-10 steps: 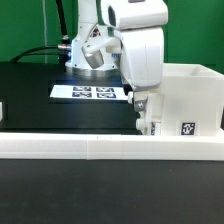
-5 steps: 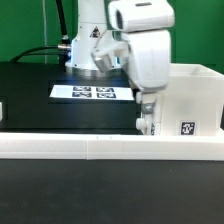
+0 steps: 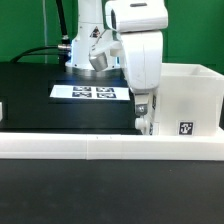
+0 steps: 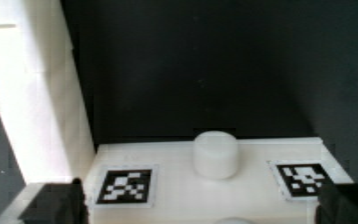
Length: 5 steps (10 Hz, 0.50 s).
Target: Assemble drawer
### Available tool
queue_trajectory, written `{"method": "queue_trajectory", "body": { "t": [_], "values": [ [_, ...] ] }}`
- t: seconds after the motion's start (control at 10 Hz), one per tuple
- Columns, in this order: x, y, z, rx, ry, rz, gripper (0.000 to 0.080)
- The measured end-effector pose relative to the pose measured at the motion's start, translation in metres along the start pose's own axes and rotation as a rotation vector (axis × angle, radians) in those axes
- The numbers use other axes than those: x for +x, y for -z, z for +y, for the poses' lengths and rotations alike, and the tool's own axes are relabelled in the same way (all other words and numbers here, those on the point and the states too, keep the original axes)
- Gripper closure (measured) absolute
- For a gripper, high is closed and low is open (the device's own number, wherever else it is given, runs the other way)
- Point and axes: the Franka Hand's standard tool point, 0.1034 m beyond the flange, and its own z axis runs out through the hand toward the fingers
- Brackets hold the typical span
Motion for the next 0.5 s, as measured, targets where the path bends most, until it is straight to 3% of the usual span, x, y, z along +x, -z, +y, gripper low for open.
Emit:
{"method": "queue_trajectory", "body": {
  "t": [0.2, 0.5],
  "values": [
    [-0.023, 0.0048, -0.0003, -0.005, 0.019, -0.008, 0.0151],
    [-0.0237, 0.0055, -0.0026, -0.009, 0.018, -0.009, 0.0151]
  ]
}}
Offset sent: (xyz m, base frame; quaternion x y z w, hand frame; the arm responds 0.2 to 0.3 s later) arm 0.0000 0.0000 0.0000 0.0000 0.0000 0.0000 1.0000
